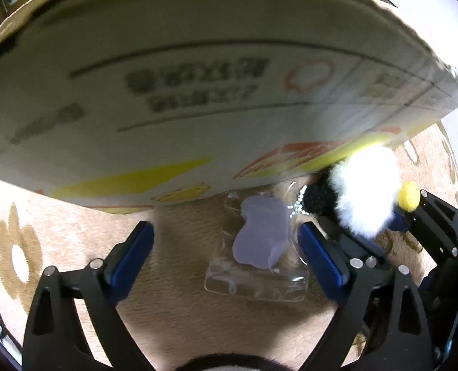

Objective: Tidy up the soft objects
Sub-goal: 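Close left gripper on clear bag while right gripper grasps white pom-pom keychain, then lift clear bag with left gripper while right gripper lifts pom-pom toward box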

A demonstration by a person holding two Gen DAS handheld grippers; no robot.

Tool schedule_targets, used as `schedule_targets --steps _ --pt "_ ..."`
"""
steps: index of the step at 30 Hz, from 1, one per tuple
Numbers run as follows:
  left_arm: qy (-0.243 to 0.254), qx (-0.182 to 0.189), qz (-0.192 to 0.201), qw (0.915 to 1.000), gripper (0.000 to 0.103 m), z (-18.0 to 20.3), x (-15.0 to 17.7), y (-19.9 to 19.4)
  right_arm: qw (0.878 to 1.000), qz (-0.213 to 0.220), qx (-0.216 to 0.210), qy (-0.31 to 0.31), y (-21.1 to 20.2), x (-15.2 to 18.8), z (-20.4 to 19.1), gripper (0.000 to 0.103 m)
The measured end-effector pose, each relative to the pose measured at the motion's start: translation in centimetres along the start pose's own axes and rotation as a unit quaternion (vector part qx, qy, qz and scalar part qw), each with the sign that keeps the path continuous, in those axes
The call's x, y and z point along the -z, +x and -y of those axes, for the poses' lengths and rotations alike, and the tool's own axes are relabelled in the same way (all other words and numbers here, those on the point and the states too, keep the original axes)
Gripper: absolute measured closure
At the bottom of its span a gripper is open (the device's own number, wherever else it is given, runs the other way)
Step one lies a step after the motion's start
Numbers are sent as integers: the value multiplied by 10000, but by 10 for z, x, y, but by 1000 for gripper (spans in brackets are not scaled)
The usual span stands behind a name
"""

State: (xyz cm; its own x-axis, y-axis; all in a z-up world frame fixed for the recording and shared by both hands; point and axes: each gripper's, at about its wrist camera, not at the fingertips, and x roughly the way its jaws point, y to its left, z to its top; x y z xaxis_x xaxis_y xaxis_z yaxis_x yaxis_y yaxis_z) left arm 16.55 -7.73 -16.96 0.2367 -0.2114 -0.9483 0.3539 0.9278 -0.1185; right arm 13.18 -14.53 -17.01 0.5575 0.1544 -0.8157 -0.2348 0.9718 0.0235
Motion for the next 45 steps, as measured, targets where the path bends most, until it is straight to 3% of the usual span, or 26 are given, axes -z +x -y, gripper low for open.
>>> schedule_targets --steps 5,14,25,36,45 --pt "-5 8 42 10000 19 -5 4 -6 9999 -14 -67 129 -7 4 8 78" --pt "-54 114 65 9999 44 -8 25 -14 9980 34 -277 569 -19 7 28 85" --pt "-378 258 116 9989 45 -25 43 -23 9950 75 -301 951 -39 11 48 85" --pt "-812 -90 199 9965 45 -61 72 -55 9949 341 -231 917 -70 12 41 85" --pt "-941 -233 771 9923 45 -66 96 -108 9930 748 -170 899 -111 7 39 85"
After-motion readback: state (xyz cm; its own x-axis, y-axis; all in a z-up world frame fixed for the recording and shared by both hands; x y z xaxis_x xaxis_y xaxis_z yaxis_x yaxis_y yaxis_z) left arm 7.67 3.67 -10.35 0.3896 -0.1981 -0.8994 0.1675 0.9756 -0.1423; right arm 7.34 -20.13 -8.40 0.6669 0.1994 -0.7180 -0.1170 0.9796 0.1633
